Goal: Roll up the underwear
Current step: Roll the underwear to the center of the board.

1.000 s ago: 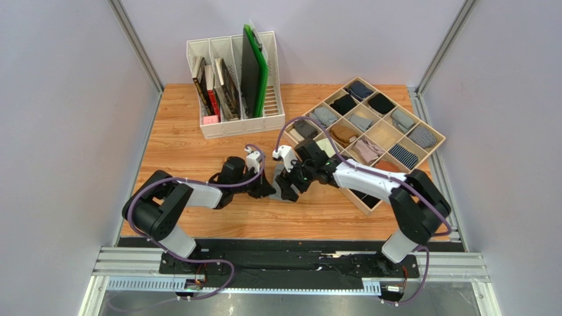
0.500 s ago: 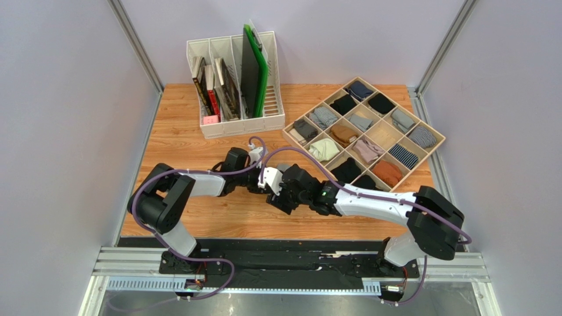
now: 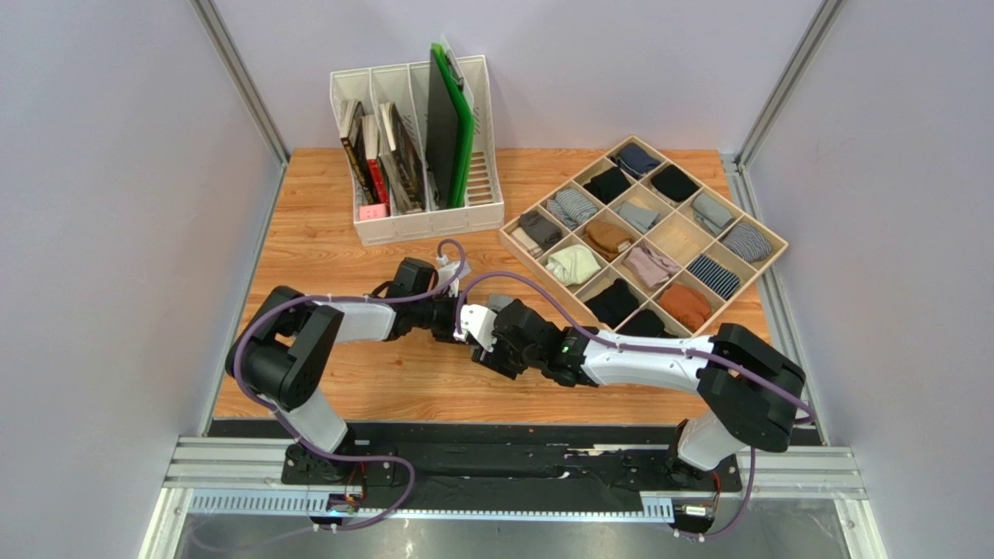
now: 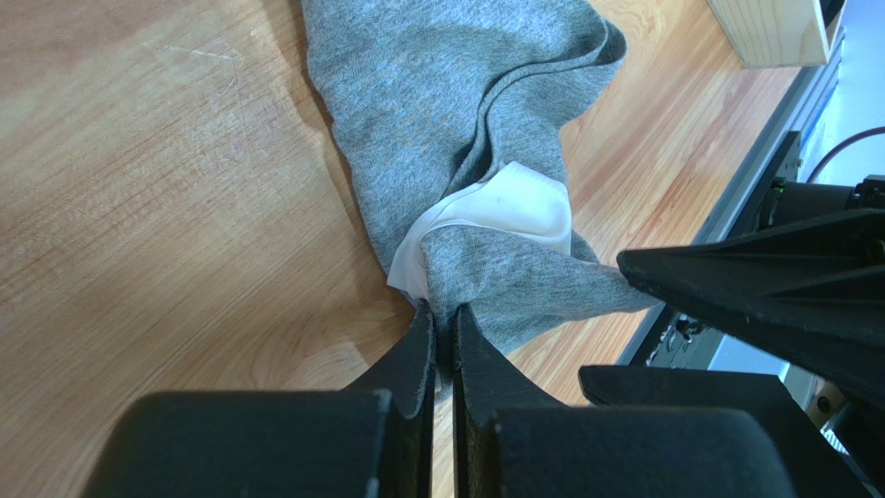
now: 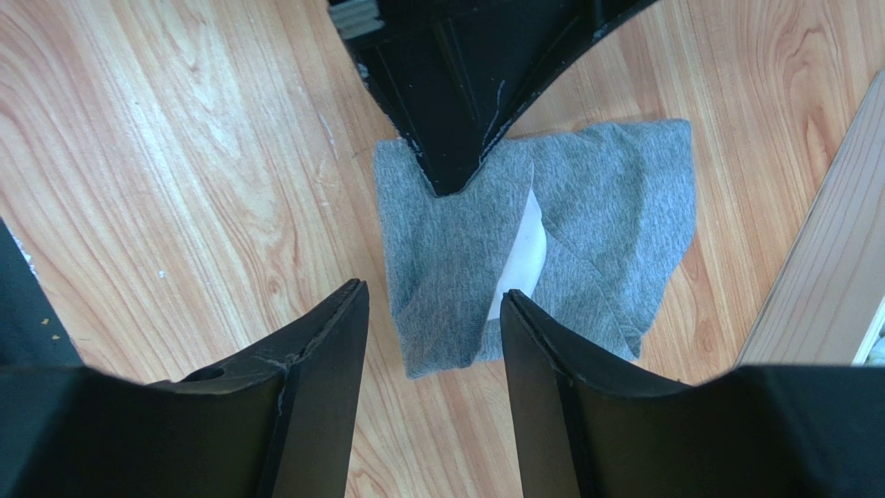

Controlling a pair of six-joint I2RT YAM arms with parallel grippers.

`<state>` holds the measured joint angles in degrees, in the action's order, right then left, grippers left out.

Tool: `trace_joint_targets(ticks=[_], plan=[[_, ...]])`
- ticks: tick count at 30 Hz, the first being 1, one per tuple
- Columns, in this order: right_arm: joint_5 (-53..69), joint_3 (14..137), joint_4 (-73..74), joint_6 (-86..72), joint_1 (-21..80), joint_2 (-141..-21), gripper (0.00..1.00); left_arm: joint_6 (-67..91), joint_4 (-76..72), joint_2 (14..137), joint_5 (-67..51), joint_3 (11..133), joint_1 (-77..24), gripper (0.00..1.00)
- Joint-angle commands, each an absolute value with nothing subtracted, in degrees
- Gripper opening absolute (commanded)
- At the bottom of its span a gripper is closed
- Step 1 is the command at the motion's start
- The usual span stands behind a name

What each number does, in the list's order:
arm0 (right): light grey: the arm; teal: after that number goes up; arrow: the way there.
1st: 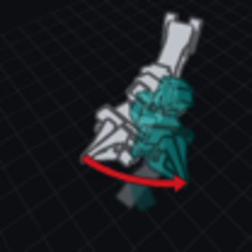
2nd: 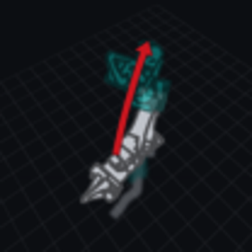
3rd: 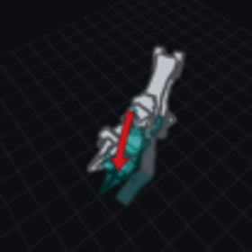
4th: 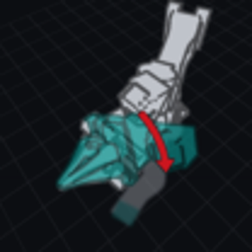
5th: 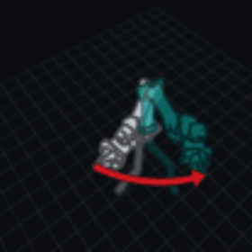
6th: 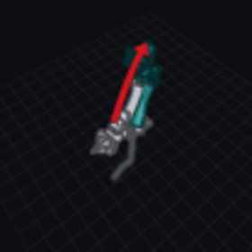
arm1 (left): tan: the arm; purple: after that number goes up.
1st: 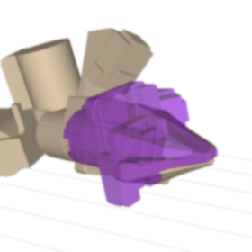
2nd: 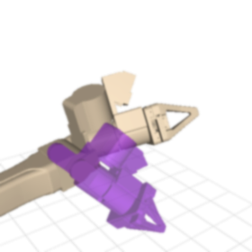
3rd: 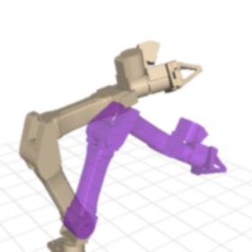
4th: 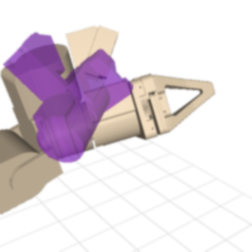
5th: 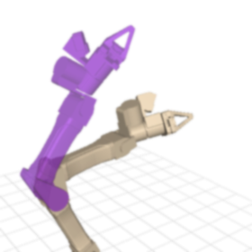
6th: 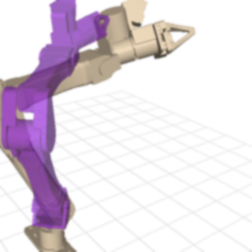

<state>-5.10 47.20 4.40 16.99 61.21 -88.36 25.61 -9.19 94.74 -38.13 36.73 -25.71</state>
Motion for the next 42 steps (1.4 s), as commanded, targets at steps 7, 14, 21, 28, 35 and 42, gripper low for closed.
trace_joint_targets(ticks=[7, 14, 21, 28, 35, 42], plan=[[-4.4, 47.9, 2.0, 18.5, 63.5, -88.5, 0.49, 22.0, -2.1, 96.0, -38.8, 40.8, -25.2, 0.00], [-6.6, 47.5, 2.3, 18.0, 63.8, -91.1, 0.44, 21.7, -1.6, 96.2, -39.0, 41.0, -25.1, 0.00], [-13.0, 51.1, 6.3, 17.5, 65.1, -87.3, 0.51, 21.4, -1.1, 96.4, -38.9, 41.1, -25.1, 0.00], [-6.4, 54.5, 8.2, 17.8, 66.9, -89.1, 0.50, 21.5, -1.1, 96.7, -38.9, 41.4, -25.1, 0.00], [-5.9, 53.5, 7.7, 17.0, 66.3, -94.3, 0.50, 21.2, -0.7, 96.6, -39.0, 41.7, -25.0, 0.00], [-8.5, 52.5, 6.3, 16.7, 63.5, -94.3, 0.52, 21.0, -0.4, 96.7, -39.1, 41.7, -25.0, 0.00]])
